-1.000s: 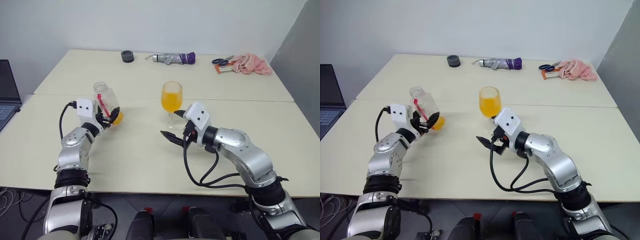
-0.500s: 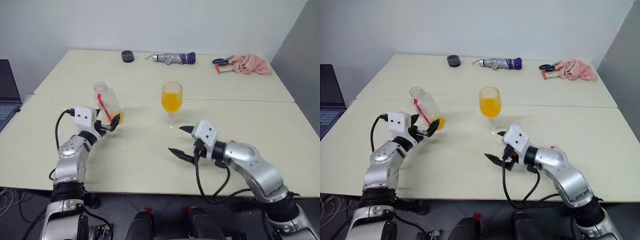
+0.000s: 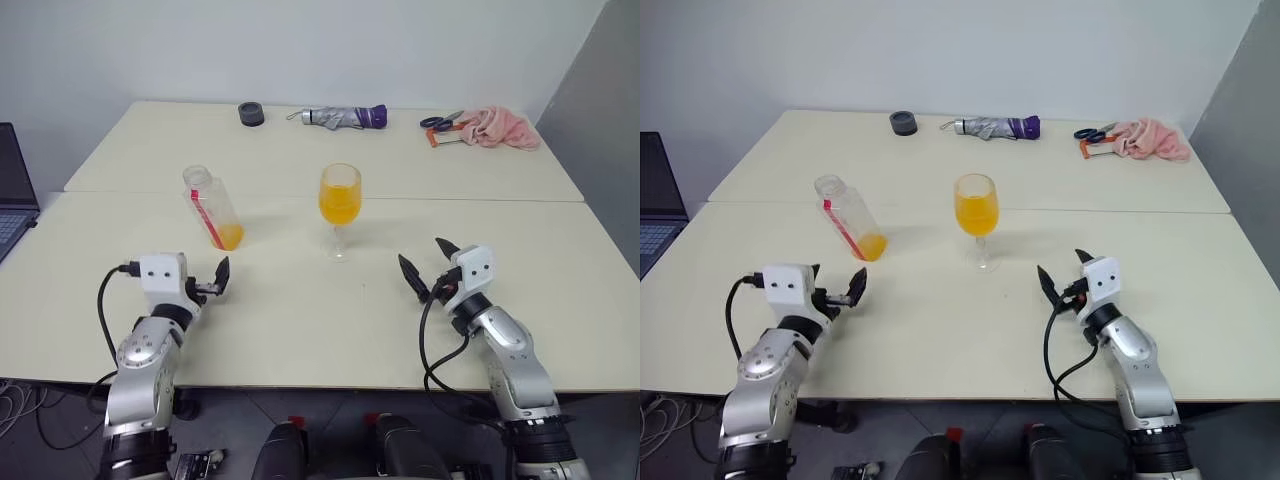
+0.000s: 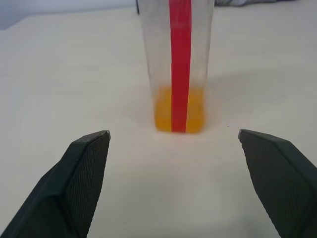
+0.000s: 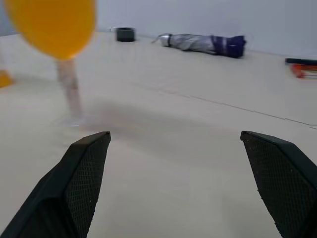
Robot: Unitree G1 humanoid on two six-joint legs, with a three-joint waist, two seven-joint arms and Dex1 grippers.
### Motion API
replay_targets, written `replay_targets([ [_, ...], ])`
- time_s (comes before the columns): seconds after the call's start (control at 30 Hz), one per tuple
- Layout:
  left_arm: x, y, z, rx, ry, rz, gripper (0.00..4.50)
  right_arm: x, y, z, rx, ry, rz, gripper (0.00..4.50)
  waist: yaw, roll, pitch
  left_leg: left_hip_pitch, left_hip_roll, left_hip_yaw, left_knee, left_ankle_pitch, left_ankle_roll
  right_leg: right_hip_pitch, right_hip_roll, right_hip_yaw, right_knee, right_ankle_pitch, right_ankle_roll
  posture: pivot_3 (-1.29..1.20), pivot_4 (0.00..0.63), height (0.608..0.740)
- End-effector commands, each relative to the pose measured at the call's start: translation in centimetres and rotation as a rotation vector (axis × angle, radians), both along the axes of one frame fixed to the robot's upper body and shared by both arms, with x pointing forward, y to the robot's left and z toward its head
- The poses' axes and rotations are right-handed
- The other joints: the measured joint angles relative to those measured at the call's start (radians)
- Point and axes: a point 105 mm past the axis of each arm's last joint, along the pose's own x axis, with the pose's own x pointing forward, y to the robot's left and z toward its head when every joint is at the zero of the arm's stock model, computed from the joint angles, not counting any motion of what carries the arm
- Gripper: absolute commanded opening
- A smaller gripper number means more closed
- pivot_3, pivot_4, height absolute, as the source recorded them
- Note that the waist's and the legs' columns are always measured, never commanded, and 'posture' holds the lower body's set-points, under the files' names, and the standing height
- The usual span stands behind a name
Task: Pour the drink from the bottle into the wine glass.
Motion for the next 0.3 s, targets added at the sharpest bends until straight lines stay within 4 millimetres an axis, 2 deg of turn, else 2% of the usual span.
replay_targets([
  [0.03,-0.74,0.46,1.72,-0.019,-0.083,0.023,4.44,0.13,-0.68,0.63,0.012,-0.057,-0.052,4.5,0.0,0.0,0.0,0.0,0.0,0.0,0.0,0.0,0.0,0.0,0.0,0.0,0.0,0.0,0.0,0.0,0.15,0.74],
  [0.3,-0.93,0.85,1.73,-0.025,-0.104,0.032,4.44,0.58,0.05,0.47,0.008,-0.054,-0.019,4.5,0.0,0.0,0.0,0.0,0.0,0.001,0.0,0.0,0.0,0.0,0.001,0.001,0.0,0.0,0.0,0.0,0.15,0.74],
])
